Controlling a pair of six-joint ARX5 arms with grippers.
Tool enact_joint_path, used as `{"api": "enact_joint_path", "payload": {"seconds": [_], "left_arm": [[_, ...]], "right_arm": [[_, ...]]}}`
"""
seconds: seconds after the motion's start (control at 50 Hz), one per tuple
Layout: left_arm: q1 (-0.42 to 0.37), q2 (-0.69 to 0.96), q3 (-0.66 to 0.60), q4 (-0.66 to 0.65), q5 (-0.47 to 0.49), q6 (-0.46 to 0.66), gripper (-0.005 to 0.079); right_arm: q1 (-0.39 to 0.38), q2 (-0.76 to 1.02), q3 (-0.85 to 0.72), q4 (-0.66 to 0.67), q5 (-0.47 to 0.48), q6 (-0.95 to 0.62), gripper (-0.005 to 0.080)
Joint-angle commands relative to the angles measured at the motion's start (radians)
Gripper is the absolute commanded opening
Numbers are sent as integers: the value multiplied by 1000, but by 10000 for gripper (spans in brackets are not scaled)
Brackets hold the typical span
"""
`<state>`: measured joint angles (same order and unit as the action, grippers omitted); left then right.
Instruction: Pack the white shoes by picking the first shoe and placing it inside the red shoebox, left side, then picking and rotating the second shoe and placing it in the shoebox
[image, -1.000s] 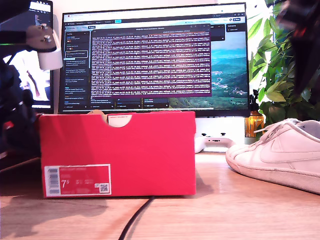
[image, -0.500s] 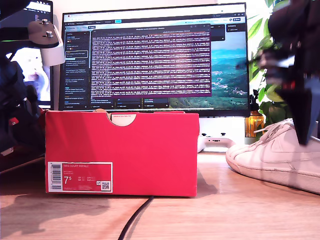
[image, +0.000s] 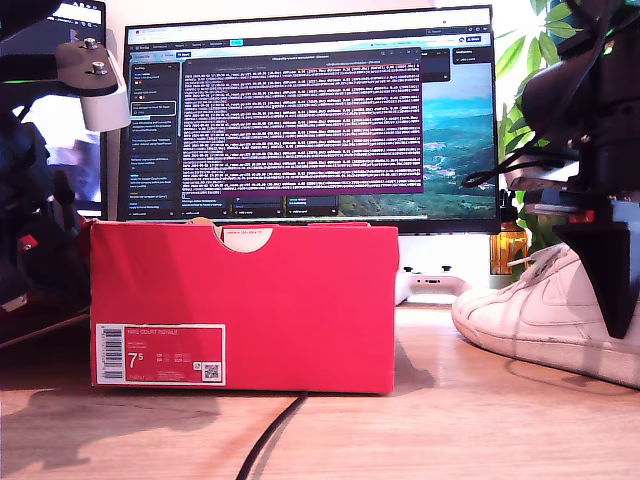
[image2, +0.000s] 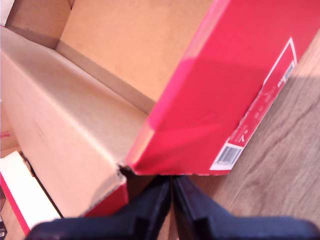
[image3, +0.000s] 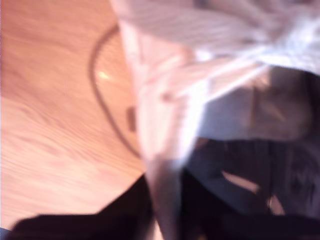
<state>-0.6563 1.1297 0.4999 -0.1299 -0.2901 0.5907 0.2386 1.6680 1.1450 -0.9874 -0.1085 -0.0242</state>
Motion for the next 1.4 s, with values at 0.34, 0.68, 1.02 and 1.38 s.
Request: {"api": "enact_joint_path", "payload": {"seconds": [0.34, 0.68, 1.02, 1.38], "left_arm": [[0, 5, -3, 13, 1, 0, -21], [0, 5, -3, -3, 2, 1, -21], [0, 5, -3, -3, 1, 1, -21], [0, 5, -3, -3, 1, 1, -21]], "right_arm": [[128, -31, 312, -127, -167, 152, -13], [230, -31, 546, -24, -224, 289, -13], [322, 7, 546, 295, -248, 531, -13], [393, 107, 546, 441, -230, 655, -13]]}}
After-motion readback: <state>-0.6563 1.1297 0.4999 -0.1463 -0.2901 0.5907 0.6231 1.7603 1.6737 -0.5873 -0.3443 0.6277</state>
